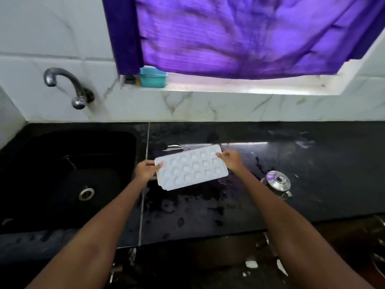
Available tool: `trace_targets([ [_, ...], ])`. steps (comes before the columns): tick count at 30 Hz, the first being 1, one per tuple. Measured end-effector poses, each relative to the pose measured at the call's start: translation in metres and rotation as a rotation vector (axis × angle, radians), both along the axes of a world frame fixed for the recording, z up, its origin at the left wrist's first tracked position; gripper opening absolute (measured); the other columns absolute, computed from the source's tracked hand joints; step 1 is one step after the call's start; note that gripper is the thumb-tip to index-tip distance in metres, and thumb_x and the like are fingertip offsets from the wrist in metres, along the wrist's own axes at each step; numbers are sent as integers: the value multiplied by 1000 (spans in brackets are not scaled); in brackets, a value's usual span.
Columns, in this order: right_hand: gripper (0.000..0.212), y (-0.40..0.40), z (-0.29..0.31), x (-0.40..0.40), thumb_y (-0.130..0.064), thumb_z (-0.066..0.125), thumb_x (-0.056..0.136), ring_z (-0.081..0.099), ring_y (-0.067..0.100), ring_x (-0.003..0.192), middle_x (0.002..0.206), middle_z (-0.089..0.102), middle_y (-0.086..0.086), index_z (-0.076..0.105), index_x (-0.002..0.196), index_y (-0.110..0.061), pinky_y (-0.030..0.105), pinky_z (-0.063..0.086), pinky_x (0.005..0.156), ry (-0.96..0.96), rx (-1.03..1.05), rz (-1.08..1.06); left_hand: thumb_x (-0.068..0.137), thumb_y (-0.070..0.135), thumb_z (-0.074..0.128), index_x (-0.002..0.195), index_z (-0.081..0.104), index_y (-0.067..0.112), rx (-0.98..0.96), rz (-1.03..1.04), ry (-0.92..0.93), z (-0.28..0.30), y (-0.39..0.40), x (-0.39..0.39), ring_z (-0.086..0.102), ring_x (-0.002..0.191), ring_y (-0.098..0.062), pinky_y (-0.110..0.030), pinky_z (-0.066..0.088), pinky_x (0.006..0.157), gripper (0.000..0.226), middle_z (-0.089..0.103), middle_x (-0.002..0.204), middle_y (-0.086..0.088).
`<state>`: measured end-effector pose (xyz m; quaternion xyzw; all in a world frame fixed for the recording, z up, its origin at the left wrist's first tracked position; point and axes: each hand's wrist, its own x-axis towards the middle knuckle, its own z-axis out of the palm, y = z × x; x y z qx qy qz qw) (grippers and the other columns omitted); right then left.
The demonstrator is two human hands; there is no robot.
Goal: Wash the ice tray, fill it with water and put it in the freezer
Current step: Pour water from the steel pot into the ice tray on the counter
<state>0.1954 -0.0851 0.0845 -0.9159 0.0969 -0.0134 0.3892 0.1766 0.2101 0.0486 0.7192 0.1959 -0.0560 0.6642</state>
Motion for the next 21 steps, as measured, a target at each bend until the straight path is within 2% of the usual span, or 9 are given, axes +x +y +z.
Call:
trace_targets([
  [1, 42, -11, -7, -8, -24, 65, 84, 43, 21, 62, 57, 43, 11, 50, 50, -4, 25, 29, 63, 20, -21, -19, 87, 7, 67, 74, 55, 12, -27, -38, 25, -4, -9, -4, 58, 64, -16, -17, 52, 37, 18, 60, 76, -7],
  [4, 39, -31, -23, -27, -24, 66, 84, 49, 22, 68, 63, 52, 20, 65, 69, 11, 27, 32, 66, 55, -21, -86, 89, 5, 63, 74, 54, 11, -24, -123, 60, -12, -28, -10, 58, 64, -14, -17, 53, 39, 18, 60, 75, -7],
  [11, 35, -53, -37, -51, -27, 60, 87, 48, 22, 70, 69, 51, 13, 53, 64, -2, 26, 30, 65, 154, -113, -135, 91, 3, 60, 70, 54, 10, 27, -203, 94, -29, -50, -2, 62, 48, -7, -19, 55, 42, 23, 61, 81, -12],
  [13, 34, -56, -38, -55, -26, 60, 88, 48, 22, 71, 69, 50, 14, 50, 64, -3, 26, 29, 65, 157, -149, -136, 92, 3, 58, 70, 54, 9, 40, -216, 90, -34, -54, -6, 64, 50, -8, -27, 59, 54, 24, 60, 88, -13],
  [15, 36, -58, -36, -57, -26, 59, 88, 47, 23, 70, 69, 49, 19, 49, 62, -4, 27, 27, 63, 158, -181, -130, 93, 4, 57, 69, 55, 8, 54, -222, 85, -36, -57, -9, 62, 62, -17, -38, 56, 74, 24, 59, 93, -15],
  [16, 39, -59, -35, -56, -26, 60, 88, 46, 23, 69, 68, 49, 21, 47, 59, -4, 28, 27, 62, 160, -191, -124, 93, 4, 58, 68, 55, 9, 51, -213, 79, -35, -58, -11, 60, 63, -16, -39, 55, 77, 25, 59, 95, -15],
  [17, 42, -60, -33, -53, -25, 60, 88, 46, 22, 68, 63, 48, 18, 44, 55, -5, 28, 28, 60, 162, -189, -123, 93, 5, 58, 68, 55, 10, 52, -203, 70, -33, -59, -11, 60, 60, -13, -36, 56, 73, 26, 60, 96, -15],
  [19, 48, -59, -28, -47, -24, 61, 87, 47, 22, 66, 53, 43, 7, 39, 47, -11, 28, 30, 53, 160, -165, -129, 93, 5, 58, 67, 55, 11, 44, -182, 57, -28, -58, -10, 61, 53, -9, -24, 58, 53, 26, 60, 95, -14],
  [21, 46, -60, -25, -40, -22, 61, 87, 47, 22, 66, 51, 43, 3, 41, 47, -12, 26, 31, 57, 140, -132, -128, 93, 5, 58, 69, 56, 11, 27, -164, 70, -25, -58, -7, 59, 57, -11, -16, 53, 40, 24, 61, 95, -14],
])
